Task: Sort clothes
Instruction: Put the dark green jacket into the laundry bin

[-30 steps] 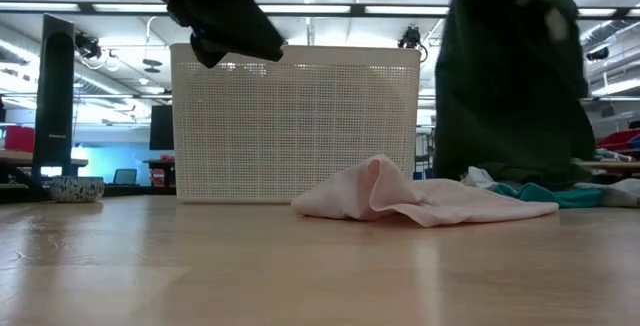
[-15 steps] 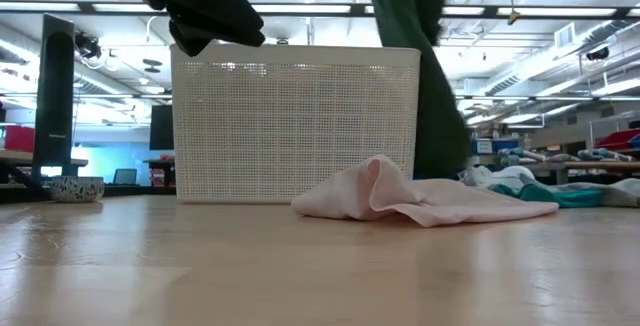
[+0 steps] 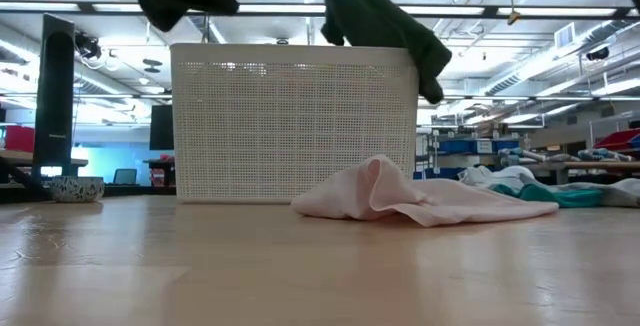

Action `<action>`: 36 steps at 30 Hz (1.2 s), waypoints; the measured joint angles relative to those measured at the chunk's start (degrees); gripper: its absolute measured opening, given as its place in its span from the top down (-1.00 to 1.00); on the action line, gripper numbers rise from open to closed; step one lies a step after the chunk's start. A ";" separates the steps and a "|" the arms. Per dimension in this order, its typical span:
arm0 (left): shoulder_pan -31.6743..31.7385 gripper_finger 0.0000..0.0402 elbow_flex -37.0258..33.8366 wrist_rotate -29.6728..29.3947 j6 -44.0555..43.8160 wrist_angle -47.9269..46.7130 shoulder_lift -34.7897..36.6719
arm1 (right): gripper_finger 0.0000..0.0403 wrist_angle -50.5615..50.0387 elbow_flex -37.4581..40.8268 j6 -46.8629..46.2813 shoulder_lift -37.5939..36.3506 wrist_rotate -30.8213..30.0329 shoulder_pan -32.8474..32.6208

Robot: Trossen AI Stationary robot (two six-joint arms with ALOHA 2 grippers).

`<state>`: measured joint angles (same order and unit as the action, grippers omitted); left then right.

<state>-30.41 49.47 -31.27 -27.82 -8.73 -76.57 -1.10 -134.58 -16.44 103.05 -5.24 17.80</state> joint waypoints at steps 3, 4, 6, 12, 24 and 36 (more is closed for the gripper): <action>-1.41 0.47 0.00 -3.03 -0.80 -1.43 0.22 | 1.00 6.37 -0.37 -4.55 3.64 4.86 0.95; -1.63 0.47 -0.02 -3.72 -0.83 -1.39 0.22 | 1.00 9.36 -0.35 -6.01 4.81 6.49 1.18; -1.87 0.47 -0.02 -4.14 -0.90 -1.33 0.42 | 1.00 16.63 -0.35 -8.14 7.07 8.69 1.78; -1.87 0.47 -0.02 -4.69 -0.96 -1.55 0.41 | 0.99 28.42 -0.42 -16.55 12.20 11.36 3.17; -2.02 0.47 0.00 -4.65 -3.12 -4.96 0.39 | 0.99 -29.54 -0.42 -14.88 6.18 19.12 8.01; -1.95 0.47 0.01 -5.02 -2.86 -4.85 0.39 | 0.99 -72.60 0.98 -7.64 6.41 9.86 5.97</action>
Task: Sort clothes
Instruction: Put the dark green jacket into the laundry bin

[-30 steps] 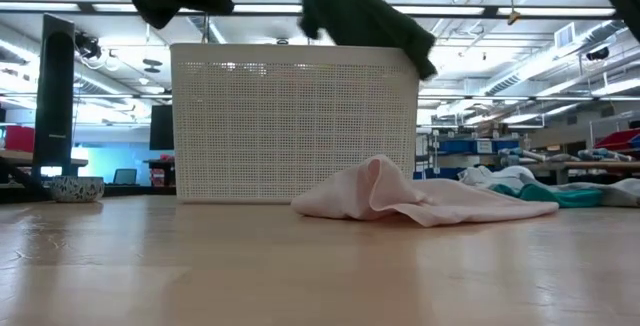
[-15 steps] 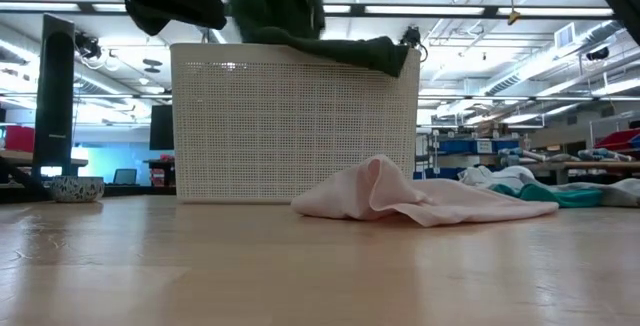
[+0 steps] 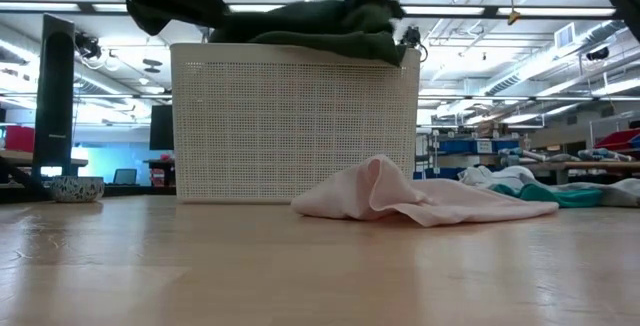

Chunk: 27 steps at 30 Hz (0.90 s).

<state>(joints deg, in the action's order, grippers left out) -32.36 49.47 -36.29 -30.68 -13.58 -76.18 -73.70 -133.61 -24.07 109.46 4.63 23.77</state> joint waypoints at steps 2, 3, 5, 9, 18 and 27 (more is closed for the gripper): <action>0.00 0.47 -0.01 -0.02 0.00 0.07 0.00 | 0.98 1.89 1.22 1.04 1.67 -0.41 -0.81; 0.00 0.47 0.00 -0.07 0.00 0.14 -0.01 | 0.98 3.38 1.43 1.61 2.87 -0.03 -1.19; 0.00 0.47 0.00 -0.23 0.00 0.51 -0.02 | 0.98 6.29 1.43 2.26 5.66 1.03 -1.78; -0.47 0.47 -0.02 -0.31 -0.80 0.51 0.63 | 0.97 12.26 1.45 3.38 12.26 3.51 -2.85; -3.05 0.47 0.00 -2.88 -1.07 -0.41 2.01 | 0.84 18.33 1.05 5.13 26.51 5.25 -2.62; -3.28 0.47 0.00 -3.10 -1.44 -1.42 2.03 | 0.51 20.20 1.32 5.77 28.24 6.86 -2.27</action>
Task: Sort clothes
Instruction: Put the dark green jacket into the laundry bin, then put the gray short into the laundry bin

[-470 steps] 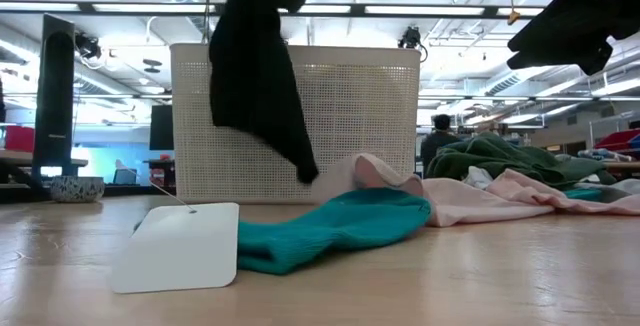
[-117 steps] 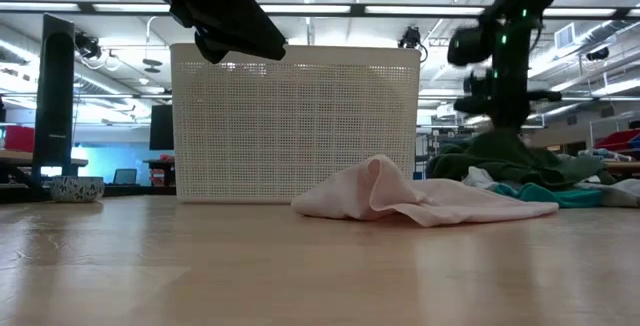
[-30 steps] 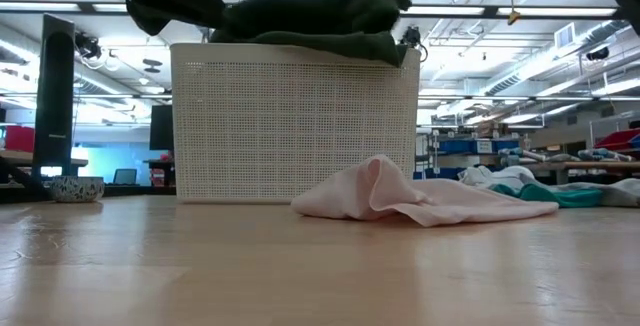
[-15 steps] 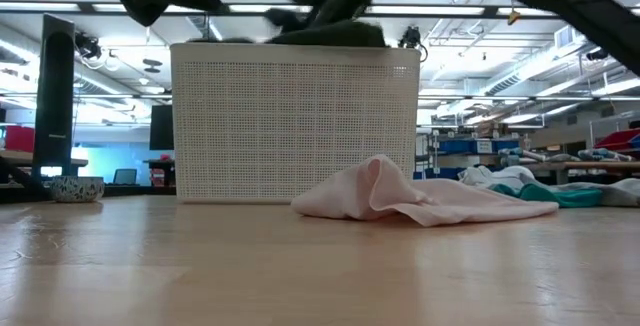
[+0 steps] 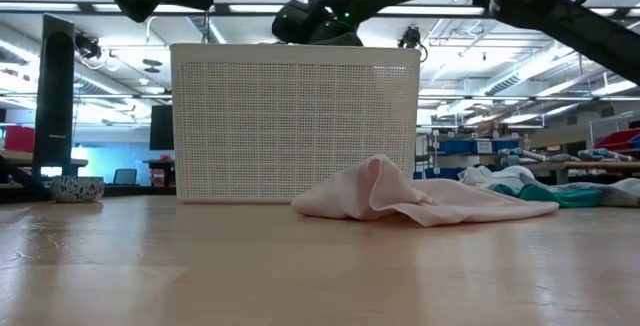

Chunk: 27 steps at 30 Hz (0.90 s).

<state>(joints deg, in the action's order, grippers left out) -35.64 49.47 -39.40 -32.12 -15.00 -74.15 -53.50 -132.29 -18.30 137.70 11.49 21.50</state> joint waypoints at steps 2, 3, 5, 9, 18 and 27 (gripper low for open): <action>0.00 0.47 0.00 -0.01 -0.05 0.02 0.01 | 0.47 -0.13 0.17 0.21 -1.92 -0.11 0.00; 0.00 0.47 0.00 -0.02 -0.05 0.04 0.01 | 0.45 -0.56 0.34 0.40 -3.05 -0.21 0.00; 0.00 0.47 0.00 -0.01 -0.06 0.02 0.02 | 0.42 -1.81 0.52 0.60 -5.49 -0.94 -0.02; 0.00 0.47 0.00 -0.02 -0.07 0.22 0.00 | 0.38 -3.13 0.55 2.44 -12.34 -3.52 0.03; 0.00 0.47 0.00 -0.02 -0.07 0.24 0.00 | 0.29 -10.17 0.39 3.63 -25.65 -11.86 0.02; 0.00 0.47 0.00 -0.02 -0.09 0.42 0.00 | 0.19 -22.83 0.28 2.93 -32.93 -18.19 0.04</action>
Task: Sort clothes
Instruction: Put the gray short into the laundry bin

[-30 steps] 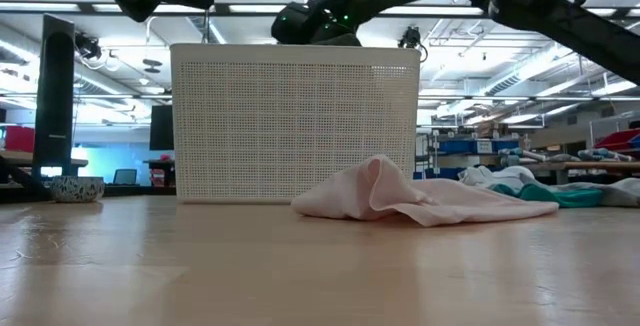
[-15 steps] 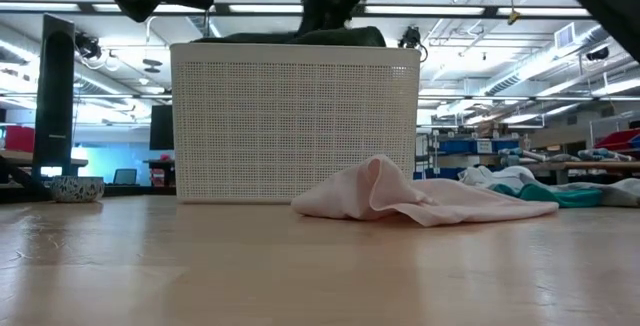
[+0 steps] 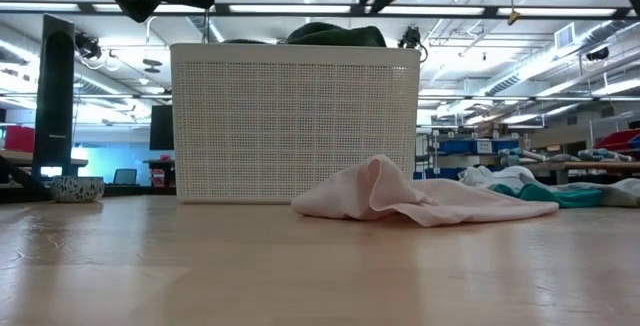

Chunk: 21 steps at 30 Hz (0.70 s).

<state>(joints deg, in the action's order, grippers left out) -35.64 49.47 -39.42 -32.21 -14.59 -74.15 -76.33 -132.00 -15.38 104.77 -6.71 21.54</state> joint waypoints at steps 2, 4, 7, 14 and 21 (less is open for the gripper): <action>0.00 0.47 0.00 0.00 0.00 0.04 0.00 | 0.17 -3.12 0.00 -0.04 -0.88 -0.25 -0.02; 0.00 0.47 0.00 0.00 0.00 0.03 0.00 | 0.16 -7.03 0.00 -1.31 -2.00 -1.85 -0.11; 0.00 0.47 0.00 0.00 0.00 0.01 0.00 | 0.16 -13.97 -0.02 -3.06 -3.80 -5.71 -0.68; 0.00 0.47 0.00 -0.01 -0.40 -0.04 0.00 | 0.16 -13.61 7.83 -7.08 -11.69 -11.22 -4.87; 0.00 0.47 0.00 0.00 -1.11 0.09 -0.04 | 0.15 -13.50 26.21 -17.16 -22.13 -17.98 -8.35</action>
<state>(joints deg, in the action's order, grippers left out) -35.64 49.47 -39.42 -33.32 -14.50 -74.19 -89.83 -105.80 -32.54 82.64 -24.69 13.19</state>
